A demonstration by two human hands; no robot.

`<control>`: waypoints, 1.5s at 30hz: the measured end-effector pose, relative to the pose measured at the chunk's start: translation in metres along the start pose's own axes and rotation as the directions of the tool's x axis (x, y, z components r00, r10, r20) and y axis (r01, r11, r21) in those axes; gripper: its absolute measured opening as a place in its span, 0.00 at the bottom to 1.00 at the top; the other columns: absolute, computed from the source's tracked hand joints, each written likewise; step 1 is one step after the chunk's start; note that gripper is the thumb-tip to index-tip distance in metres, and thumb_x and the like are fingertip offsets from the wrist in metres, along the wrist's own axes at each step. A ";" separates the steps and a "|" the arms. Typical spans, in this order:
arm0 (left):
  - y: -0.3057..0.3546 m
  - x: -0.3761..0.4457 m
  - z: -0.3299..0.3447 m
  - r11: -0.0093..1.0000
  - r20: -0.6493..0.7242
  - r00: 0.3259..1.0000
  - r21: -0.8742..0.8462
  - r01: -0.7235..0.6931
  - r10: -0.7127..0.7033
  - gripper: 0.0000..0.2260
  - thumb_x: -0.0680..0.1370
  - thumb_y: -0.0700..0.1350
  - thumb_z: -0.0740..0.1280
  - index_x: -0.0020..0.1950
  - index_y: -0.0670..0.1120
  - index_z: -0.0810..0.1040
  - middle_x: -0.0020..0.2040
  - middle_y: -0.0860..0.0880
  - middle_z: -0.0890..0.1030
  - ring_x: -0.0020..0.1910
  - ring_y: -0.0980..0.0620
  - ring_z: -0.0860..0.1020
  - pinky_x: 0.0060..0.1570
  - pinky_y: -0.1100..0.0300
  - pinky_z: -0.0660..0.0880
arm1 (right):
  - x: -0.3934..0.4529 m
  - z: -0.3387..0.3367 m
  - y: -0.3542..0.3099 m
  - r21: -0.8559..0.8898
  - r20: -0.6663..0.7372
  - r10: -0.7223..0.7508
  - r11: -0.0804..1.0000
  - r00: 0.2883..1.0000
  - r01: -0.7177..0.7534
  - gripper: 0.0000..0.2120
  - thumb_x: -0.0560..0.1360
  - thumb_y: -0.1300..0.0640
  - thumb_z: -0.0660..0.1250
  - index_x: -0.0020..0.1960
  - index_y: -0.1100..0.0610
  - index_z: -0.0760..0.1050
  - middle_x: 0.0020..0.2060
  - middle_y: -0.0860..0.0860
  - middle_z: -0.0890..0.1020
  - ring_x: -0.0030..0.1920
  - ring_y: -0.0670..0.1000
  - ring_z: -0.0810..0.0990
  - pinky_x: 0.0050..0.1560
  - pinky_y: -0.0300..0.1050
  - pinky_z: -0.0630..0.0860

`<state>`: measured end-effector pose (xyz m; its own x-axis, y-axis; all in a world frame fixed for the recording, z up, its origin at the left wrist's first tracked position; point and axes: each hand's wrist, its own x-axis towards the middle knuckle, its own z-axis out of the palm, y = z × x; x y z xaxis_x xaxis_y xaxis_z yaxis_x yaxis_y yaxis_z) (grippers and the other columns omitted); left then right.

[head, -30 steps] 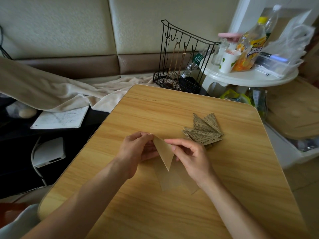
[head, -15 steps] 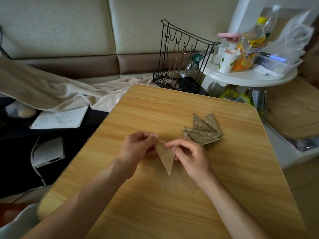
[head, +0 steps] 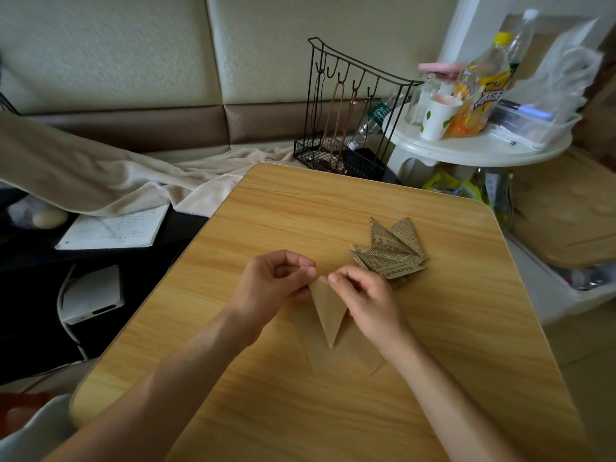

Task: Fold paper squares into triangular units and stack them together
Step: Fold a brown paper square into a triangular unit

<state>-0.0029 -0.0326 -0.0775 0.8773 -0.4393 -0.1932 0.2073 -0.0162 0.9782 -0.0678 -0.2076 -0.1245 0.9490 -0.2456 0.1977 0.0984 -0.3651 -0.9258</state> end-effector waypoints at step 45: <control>-0.005 0.007 -0.010 0.983 -0.184 0.979 -0.175 0.057 -0.089 0.11 0.77 0.37 0.74 0.58 0.42 0.79 0.42 0.47 0.81 0.42 0.52 0.82 0.48 0.58 0.82 | -0.002 0.001 -0.004 0.012 -0.013 0.060 0.998 0.998 -0.059 0.09 0.82 0.57 0.68 0.43 0.53 0.79 0.32 0.46 0.79 0.33 0.46 0.76 0.39 0.52 0.75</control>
<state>0.0066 -0.0267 -0.0840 0.9199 -0.2637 -0.2904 0.3292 0.1164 0.9371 -0.0700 -0.2051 -0.1219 0.9490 -0.2790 0.1465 0.0453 -0.3391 -0.9397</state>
